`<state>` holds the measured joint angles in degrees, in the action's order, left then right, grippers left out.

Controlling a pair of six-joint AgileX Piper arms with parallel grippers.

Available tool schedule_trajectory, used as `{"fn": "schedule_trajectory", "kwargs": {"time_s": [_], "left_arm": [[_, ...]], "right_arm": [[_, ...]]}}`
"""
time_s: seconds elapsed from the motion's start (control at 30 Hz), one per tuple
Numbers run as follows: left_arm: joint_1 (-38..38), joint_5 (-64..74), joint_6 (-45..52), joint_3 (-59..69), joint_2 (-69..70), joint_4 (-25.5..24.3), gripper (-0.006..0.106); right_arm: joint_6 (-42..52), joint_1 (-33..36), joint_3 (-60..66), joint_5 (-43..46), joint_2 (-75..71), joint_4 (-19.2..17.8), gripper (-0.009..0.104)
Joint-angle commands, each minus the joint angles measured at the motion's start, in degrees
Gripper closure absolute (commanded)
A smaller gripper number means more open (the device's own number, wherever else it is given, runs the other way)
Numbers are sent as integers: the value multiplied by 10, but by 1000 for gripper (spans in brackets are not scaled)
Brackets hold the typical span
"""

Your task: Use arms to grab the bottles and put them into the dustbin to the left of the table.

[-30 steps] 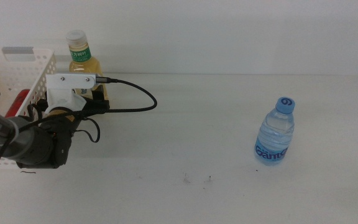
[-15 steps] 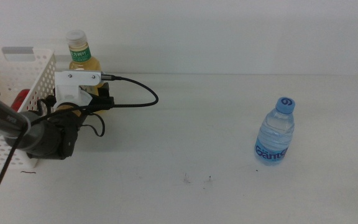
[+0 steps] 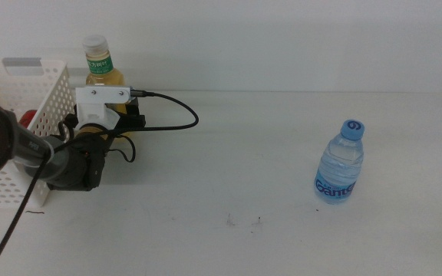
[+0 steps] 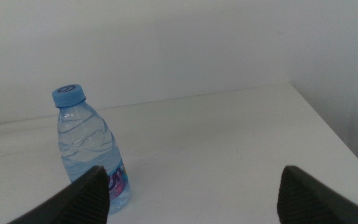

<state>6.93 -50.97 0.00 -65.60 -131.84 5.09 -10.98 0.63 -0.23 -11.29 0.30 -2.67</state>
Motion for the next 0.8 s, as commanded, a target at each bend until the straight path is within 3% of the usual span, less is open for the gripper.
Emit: {"fn": "schedule_trajectory", "kwargs": {"time_s": [0.0,0.07,0.23,0.33,0.43,0.6,0.77], "left_arm": [[-2,-15,-10,-4,-6,17,17],[-2,-22,-10,-4,-9,18,26],[-2,-54,-18,-2,-7,18,67],[-1,-49,-16,26,22,18,84],[1,-49,-16,79,79,24,90],[17,-33,-13,179,196,44,89],[27,134,-13,227,337,40,89]], "right_arm": [[4,-3,2,6,-3,-2,3],[4,-3,2,6,-3,-2,3],[4,-3,2,6,-3,-2,3],[4,-3,2,6,-3,-2,3],[4,-3,2,6,-3,-2,3],[4,-3,2,6,-3,-2,3],[4,-3,2,6,-3,-2,3]]}}
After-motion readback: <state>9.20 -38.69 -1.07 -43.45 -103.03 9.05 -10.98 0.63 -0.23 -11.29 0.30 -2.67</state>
